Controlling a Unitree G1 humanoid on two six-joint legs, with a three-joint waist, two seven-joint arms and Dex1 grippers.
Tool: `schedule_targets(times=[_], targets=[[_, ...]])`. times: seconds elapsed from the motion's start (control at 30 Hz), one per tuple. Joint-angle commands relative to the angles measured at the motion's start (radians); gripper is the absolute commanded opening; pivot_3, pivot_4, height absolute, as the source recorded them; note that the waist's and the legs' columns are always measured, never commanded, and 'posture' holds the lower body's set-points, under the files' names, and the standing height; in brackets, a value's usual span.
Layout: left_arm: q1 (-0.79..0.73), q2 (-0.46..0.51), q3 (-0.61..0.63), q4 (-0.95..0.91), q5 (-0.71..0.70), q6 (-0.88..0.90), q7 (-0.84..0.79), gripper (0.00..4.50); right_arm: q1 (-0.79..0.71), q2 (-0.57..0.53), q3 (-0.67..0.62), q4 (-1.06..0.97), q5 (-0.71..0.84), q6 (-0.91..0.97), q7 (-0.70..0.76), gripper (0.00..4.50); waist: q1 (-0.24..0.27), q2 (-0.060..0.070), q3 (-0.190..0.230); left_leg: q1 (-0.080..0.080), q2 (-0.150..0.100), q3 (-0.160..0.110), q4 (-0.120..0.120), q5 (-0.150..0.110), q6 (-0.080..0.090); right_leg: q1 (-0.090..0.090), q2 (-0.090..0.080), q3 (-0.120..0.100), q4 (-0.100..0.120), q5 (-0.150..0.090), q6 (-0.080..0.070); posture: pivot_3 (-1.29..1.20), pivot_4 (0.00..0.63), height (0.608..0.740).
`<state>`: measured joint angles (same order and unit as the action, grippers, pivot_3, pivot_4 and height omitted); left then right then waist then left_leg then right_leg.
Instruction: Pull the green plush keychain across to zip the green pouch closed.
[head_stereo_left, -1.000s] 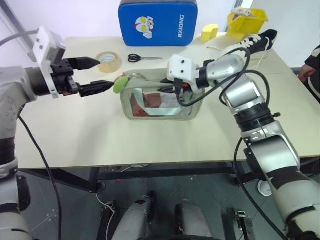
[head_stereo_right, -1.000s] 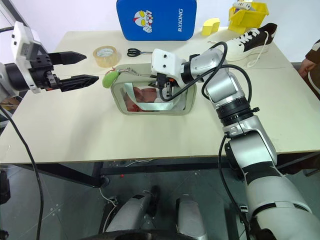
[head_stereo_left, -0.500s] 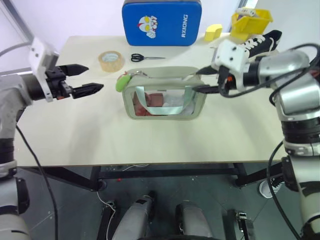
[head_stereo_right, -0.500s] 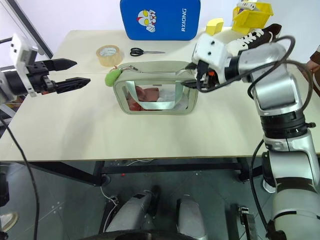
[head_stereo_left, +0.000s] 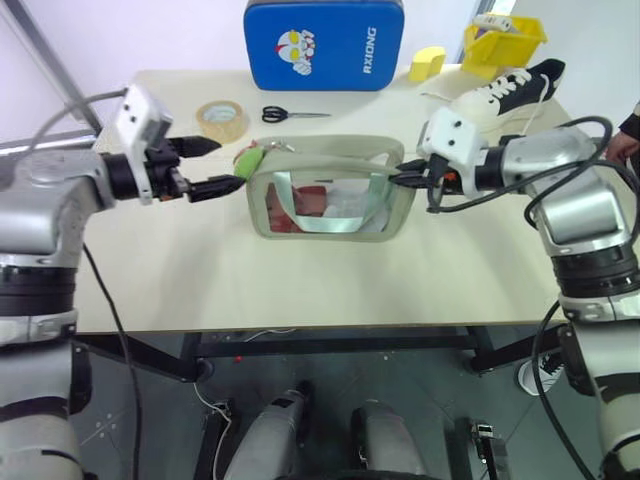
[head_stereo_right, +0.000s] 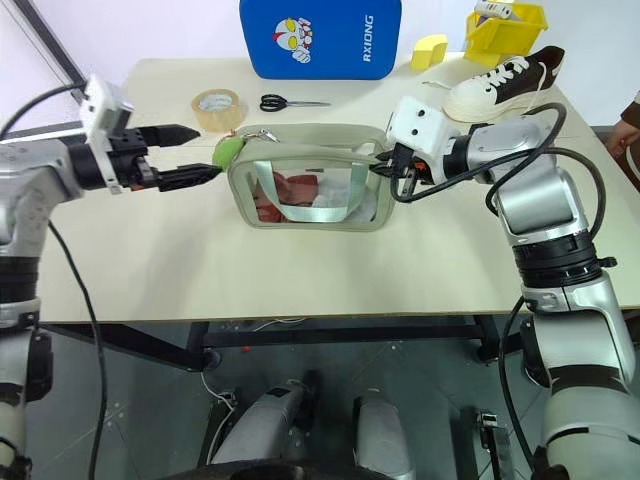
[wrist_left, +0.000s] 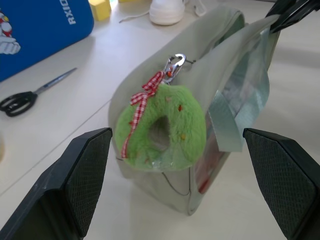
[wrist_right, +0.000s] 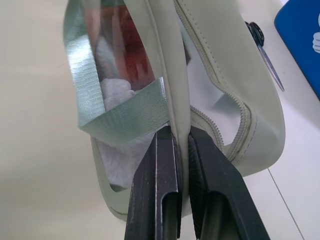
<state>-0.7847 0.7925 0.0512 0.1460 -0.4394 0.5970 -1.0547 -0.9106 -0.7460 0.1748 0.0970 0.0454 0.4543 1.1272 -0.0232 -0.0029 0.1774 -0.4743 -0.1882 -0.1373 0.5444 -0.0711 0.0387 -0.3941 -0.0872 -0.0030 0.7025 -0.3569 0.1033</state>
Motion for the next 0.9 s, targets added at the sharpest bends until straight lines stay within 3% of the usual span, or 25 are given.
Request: schedule_targets(times=[0.03,0.07,0.17,0.27,0.4,0.63,0.9], targets=[[-0.01,-0.009,-0.003,0.003,0.029,-0.045,0.008,4.5,0.004,0.007,-0.006,-0.053,0.022,-0.001,0.006,0.04,-0.003,0.0,0.0,0.0,0.0,0.0,0.0,0.0,0.0,0.0,0.0,0.0,0.0,0.0,0.0,0.0,0.15,0.74],[-0.009,-0.011,-0.006,0.007,0.037,-0.054,0.005,4.5,0.005,0.007,-0.006,-0.056,0.023,0.0,0.005,0.04,-0.006,0.0,0.0,0.0,0.0,0.0,0.0,0.0,0.0,0.0,0.0,0.0,0.0,0.0,0.0,0.0,0.15,0.74],[-0.038,-0.026,-0.004,0.05,0.049,-0.066,0.019,3.63,0.006,0.006,-0.005,-0.062,0.027,0.004,0.001,0.0,-0.015,0.0,0.0,0.0,0.0,0.0,0.0,0.0,0.0,0.001,0.0,0.0,0.0,0.0,0.0,0.0,0.15,0.74],[-0.048,-0.025,-0.01,0.065,0.057,-0.081,0.007,2.26,0.005,0.007,-0.004,-0.065,0.03,0.008,-0.003,0.0,-0.02,0.0,0.0,0.0,0.0,0.0,0.0,0.0,0.0,0.001,0.0,0.0,0.0,0.0,0.0,0.0,0.15,0.74],[-0.079,-0.018,-0.006,0.085,0.058,-0.084,-0.005,0.07,0.002,0.011,-0.003,-0.064,0.028,0.009,-0.009,0.0,-0.02,0.0,0.0,0.0,0.0,0.0,0.001,0.0,0.0,0.001,0.0,-0.001,0.0,0.0,0.0,0.0,0.15,0.74],[-0.248,-0.112,0.02,0.11,-0.021,-0.016,0.005,0.02,-0.01,0.026,0.004,-0.046,0.024,-0.005,-0.017,0.0,-0.019,-0.001,0.0,0.0,0.0,-0.001,0.003,0.0,0.0,0.002,0.0,-0.001,0.0,0.001,0.001,0.0,0.15,0.74],[-0.236,-0.193,-0.14,0.122,0.134,-0.191,-0.021,0.02,-0.025,0.046,0.009,-0.038,0.02,-0.017,-0.023,0.0,-0.025,-0.001,0.0,0.0,0.0,-0.001,0.005,0.003,-0.002,0.006,0.0,-0.001,0.001,0.001,0.002,0.0,0.15,0.74]])
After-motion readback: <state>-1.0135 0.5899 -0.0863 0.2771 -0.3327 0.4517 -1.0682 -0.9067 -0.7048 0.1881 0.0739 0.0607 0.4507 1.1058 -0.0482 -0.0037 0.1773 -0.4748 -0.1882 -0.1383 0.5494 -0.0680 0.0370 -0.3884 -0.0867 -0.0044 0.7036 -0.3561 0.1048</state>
